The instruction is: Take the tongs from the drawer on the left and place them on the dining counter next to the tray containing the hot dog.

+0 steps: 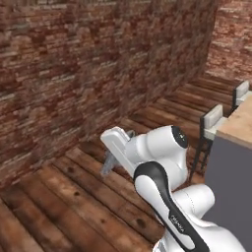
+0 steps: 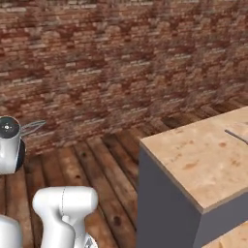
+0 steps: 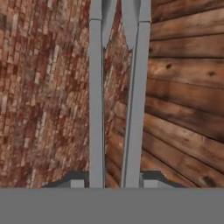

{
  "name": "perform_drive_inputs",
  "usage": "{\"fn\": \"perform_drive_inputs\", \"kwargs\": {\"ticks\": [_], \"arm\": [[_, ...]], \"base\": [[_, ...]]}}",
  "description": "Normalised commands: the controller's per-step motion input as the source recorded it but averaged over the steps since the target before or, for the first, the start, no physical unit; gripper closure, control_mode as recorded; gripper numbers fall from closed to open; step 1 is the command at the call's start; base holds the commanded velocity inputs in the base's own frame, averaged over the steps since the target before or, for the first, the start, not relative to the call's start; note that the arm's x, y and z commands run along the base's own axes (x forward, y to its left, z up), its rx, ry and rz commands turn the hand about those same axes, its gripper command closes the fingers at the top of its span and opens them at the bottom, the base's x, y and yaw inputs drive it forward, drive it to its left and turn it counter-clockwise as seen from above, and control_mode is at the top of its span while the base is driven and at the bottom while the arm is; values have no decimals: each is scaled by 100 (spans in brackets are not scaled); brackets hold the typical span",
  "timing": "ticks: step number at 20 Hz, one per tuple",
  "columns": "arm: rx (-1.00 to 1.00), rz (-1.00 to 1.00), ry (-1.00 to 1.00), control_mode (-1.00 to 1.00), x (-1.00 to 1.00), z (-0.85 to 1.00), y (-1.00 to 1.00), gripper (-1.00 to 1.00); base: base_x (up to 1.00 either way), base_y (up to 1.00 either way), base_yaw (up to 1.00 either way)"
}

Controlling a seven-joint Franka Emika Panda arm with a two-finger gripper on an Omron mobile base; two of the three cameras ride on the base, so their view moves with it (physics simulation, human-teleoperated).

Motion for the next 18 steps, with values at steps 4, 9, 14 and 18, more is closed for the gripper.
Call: {"fn": "perform_drive_inputs", "kwargs": {"ticks": [4, 9, 14, 18], "arm": [[0, 0, 0, 100, 0, 0, 0, 100], [0, 0, 0, 100, 0, 0, 0, 100], [0, 0, 0, 100, 0, 0, 0, 100], [0, 0, 0, 100, 0, 0, 0, 100]], "base": [[100, 39, -62], [100, 49, -63], [98, 41, -68], [84, 26, -74]]}}
